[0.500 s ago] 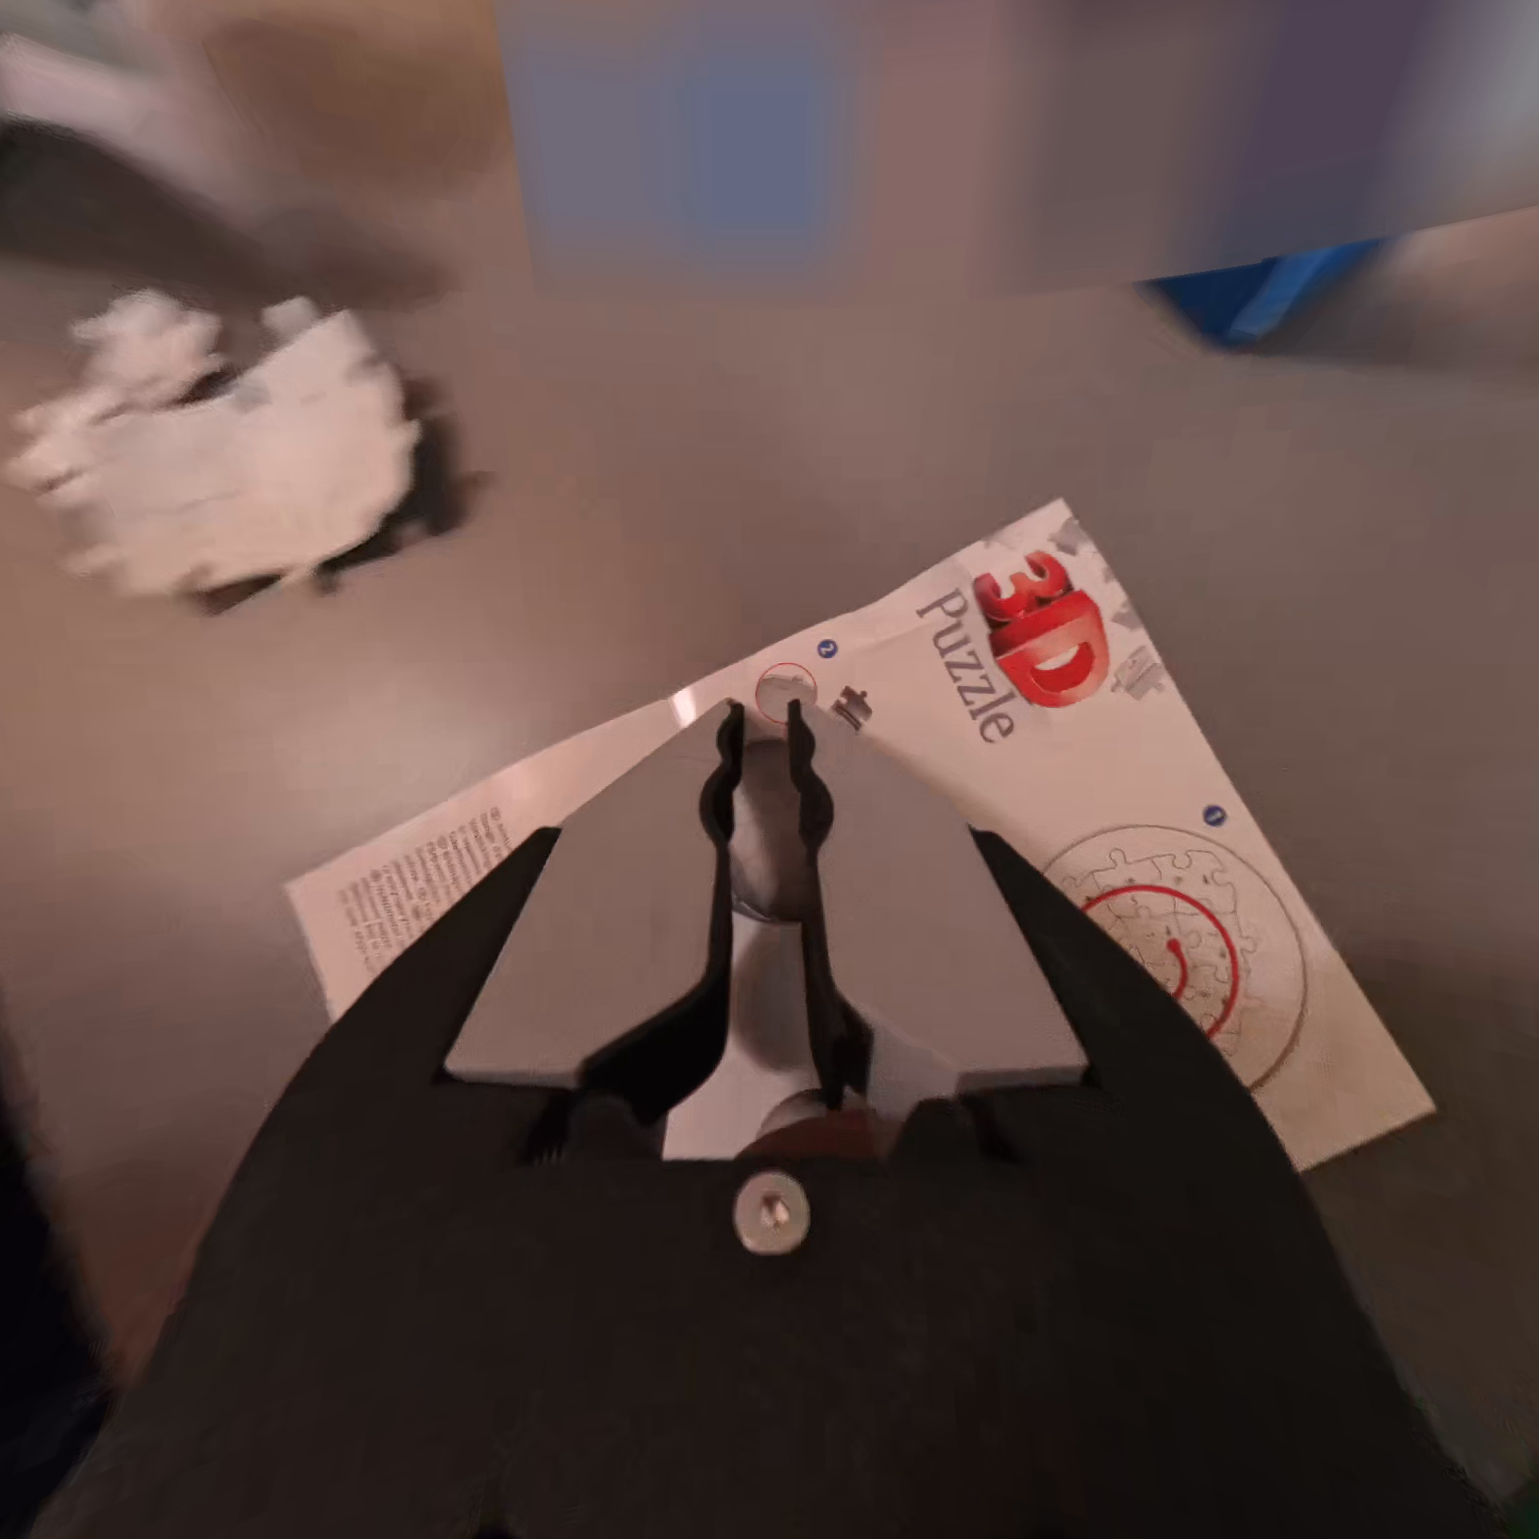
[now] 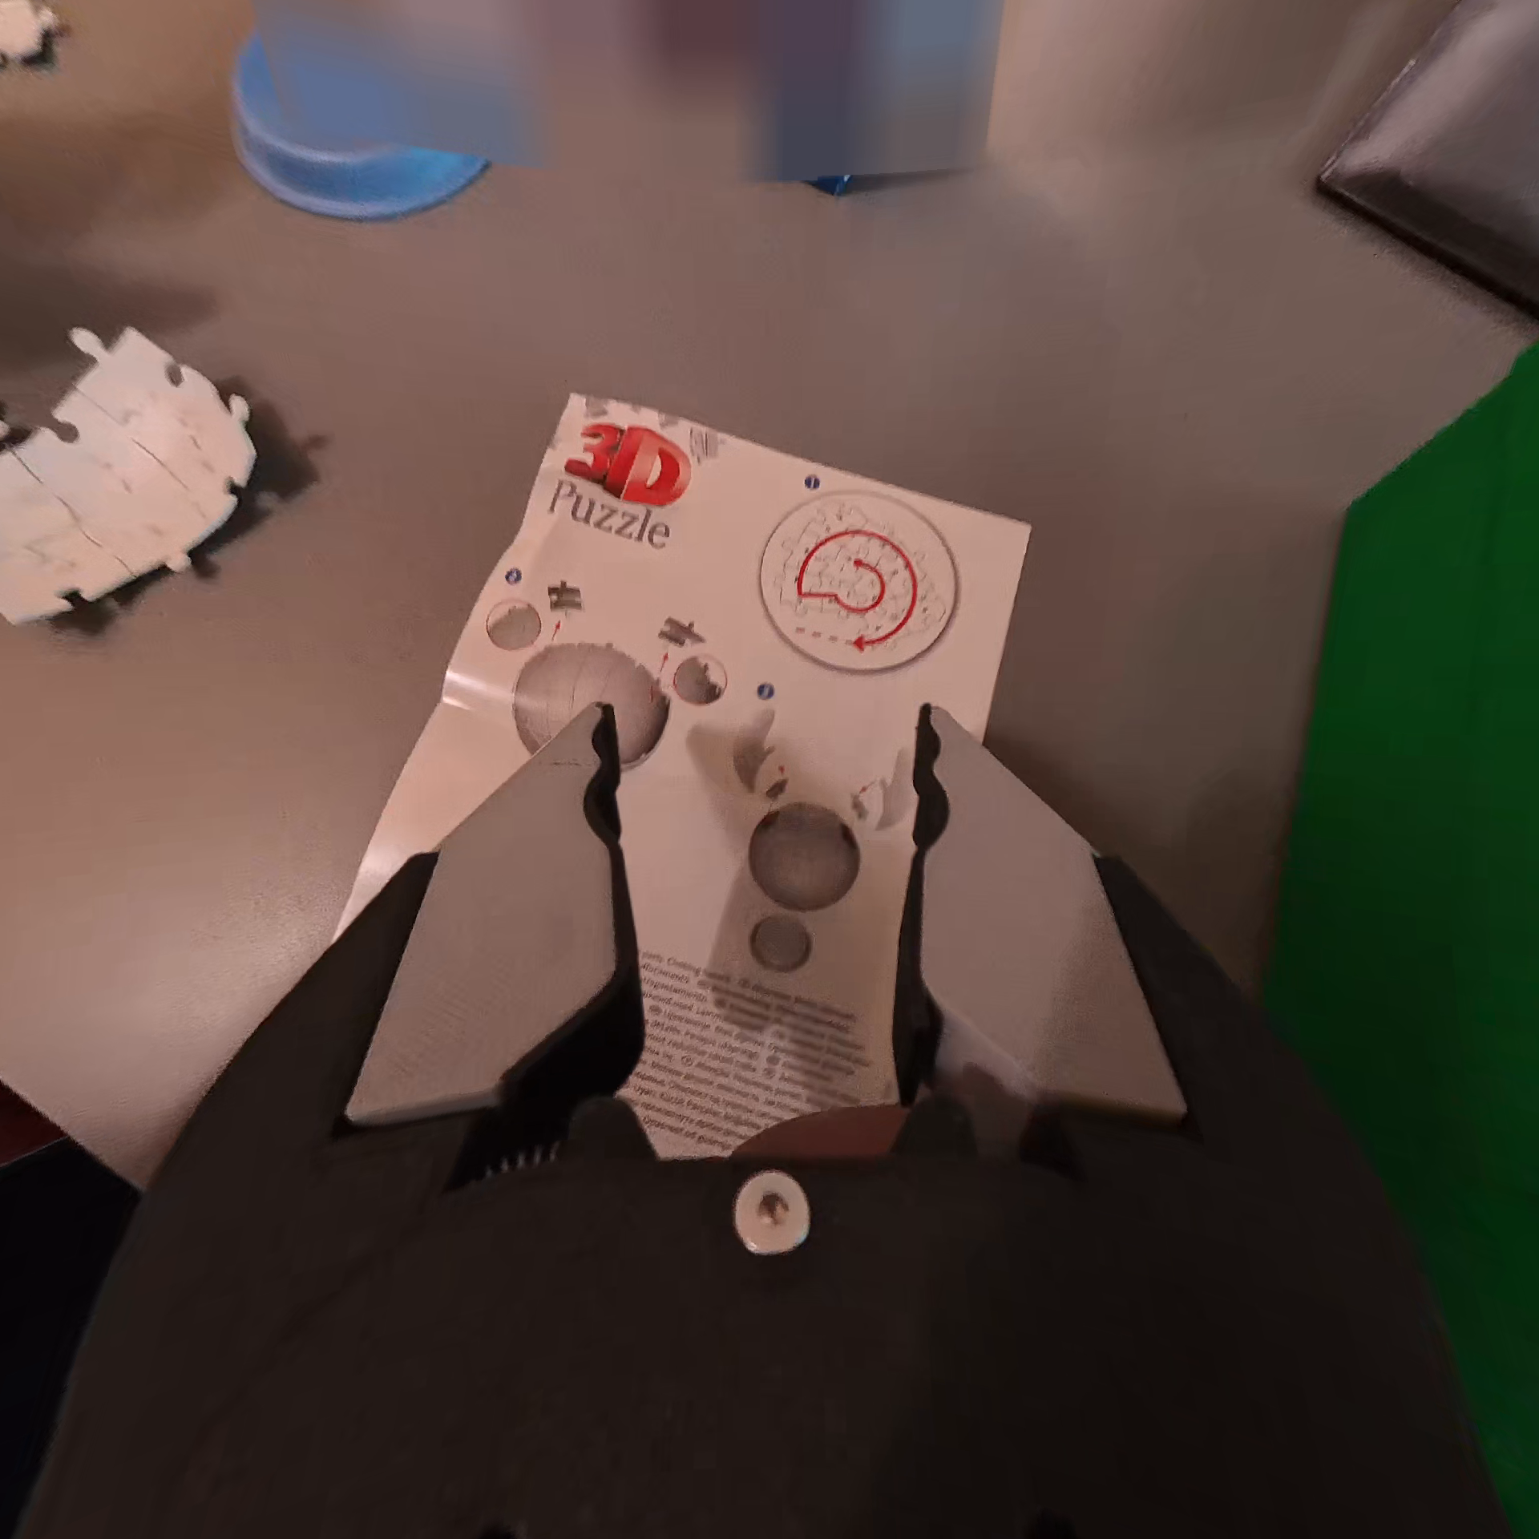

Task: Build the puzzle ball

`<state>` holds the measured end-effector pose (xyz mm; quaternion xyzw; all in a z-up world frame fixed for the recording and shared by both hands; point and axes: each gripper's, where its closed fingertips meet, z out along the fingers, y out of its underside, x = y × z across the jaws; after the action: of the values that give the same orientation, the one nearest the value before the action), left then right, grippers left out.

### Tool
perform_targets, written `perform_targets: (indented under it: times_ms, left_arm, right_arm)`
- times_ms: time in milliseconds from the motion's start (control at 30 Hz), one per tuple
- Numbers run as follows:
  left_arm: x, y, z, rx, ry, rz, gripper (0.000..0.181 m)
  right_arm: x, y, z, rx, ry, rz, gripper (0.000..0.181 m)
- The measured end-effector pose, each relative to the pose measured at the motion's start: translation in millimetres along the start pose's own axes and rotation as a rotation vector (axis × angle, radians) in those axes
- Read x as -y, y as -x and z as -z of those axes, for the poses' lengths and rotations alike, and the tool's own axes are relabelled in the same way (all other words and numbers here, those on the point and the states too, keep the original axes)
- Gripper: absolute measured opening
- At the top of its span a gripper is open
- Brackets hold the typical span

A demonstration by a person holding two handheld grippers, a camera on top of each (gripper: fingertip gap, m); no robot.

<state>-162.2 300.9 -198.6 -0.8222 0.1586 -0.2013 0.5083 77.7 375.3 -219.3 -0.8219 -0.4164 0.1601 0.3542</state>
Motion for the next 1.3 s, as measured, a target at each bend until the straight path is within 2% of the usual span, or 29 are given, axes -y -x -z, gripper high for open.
perform_targets:
  times_ms: [100, 200, 267, 367, 533, 633, 733, 833, 933, 1000, 1167, 1300]
  left_arm:
    - [1, 1, 1, 0.000, -0.011, 0.013, 0.038]
    - [1, 2, 2, 0.000, -0.013, 0.017, 0.037]
    - [0, 1, 1, -0.002, -0.004, 0.016, 0.037]
    - [-1, 1, 0, -0.003, 0.005, 0.016, 0.037]
    - [-2, 1, -1, -0.012, 0.014, 0.029, 0.037]
    - [-2, 1, -2, -0.016, 0.019, 0.035, 0.037]
    - [-2, 2, -2, -0.012, 0.014, 0.033, 0.037]
    - [-1, 2, -1, -0.011, 0.009, 0.033, 0.037]
    - [0, 2, 0, 0.001, 0.003, 0.021, 0.036]
    - [0, 1, -1, 0.008, 0.005, 0.008, 0.036]
    - [0, -1, -2, 0.005, 0.006, 0.004, 0.036]
    - [1, 0, -1, 0.000, -0.002, 0.015, 0.035]
  right_arm:
    - [-11, 3, -1, -0.053, -0.023, -0.002, 0.072]
    - [-18, 10, -6, -0.045, -0.011, 0.006, 0.078]
    - [-23, 13, -12, -0.025, 0.021, 0.048, 0.073]
    - [-22, 24, -17, 0.112, 0.000, 0.097, 0.055]
    - [-21, 32, -17, 0.336, 0.001, 0.312, 0.049]
    - [-29, 40, -6, 0.464, 0.092, 0.433, 0.025]
    - [-18, 40, 6, 0.453, 0.073, 0.422, 0.032]
    - [-7, 30, 13, 0.313, 0.029, 0.320, 0.055]
    - [-17, 25, 12, 0.138, 0.036, 0.273, 0.075]
    - [-22, 35, 9, 0.086, 0.013, 0.254, 0.076]
    - [-30, 51, -9, 0.106, 0.048, 0.152, 0.079]
    - [-28, 56, -13, 0.226, 0.056, 0.220, 0.072]
